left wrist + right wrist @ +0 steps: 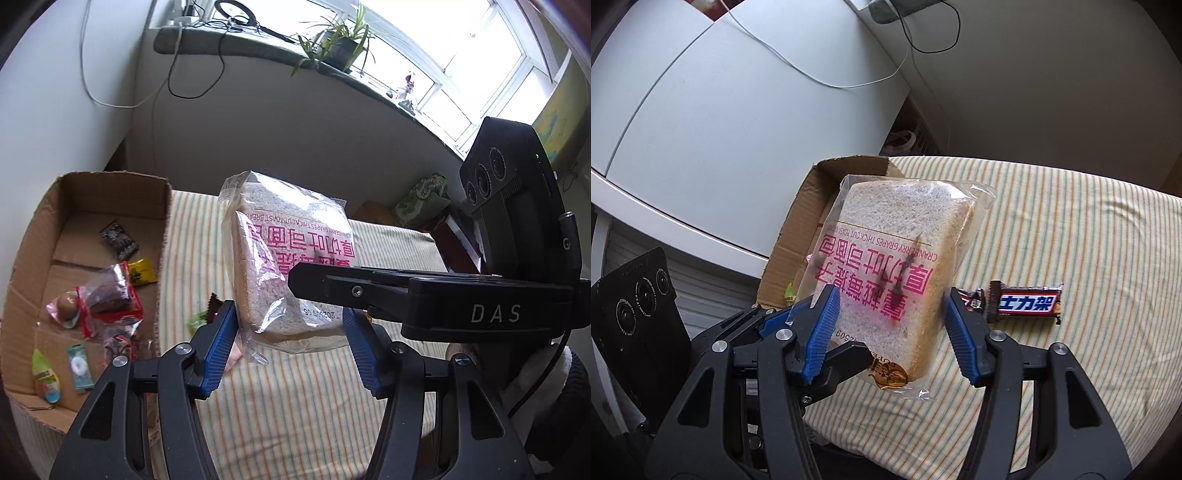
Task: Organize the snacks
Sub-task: 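Carry bread loaf with both tools over the box and lower it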
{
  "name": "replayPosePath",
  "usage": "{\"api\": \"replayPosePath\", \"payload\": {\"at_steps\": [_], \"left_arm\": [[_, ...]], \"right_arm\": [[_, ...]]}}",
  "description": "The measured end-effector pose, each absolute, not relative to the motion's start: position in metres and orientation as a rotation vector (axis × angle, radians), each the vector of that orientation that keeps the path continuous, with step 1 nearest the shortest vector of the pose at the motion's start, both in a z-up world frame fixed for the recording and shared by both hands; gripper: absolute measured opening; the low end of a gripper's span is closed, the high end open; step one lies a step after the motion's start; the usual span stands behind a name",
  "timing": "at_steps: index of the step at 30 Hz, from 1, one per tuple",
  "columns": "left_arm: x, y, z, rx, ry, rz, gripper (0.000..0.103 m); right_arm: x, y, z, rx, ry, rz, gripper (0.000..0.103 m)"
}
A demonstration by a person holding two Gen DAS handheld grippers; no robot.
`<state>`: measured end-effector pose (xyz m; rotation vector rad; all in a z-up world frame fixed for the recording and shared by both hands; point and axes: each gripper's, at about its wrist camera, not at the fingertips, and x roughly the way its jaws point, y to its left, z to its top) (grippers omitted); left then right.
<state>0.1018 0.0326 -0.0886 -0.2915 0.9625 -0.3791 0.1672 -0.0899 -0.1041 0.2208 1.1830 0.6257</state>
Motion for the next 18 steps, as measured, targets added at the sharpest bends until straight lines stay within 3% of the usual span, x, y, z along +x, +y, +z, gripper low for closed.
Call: {"api": "replayPosePath", "payload": {"at_steps": [18], "left_arm": [[0.060,0.131,-0.094,-0.371,0.923,-0.157,0.058]], "right_arm": [[0.158,0.043,-0.113,0.037,1.221,0.797,0.060]]}}
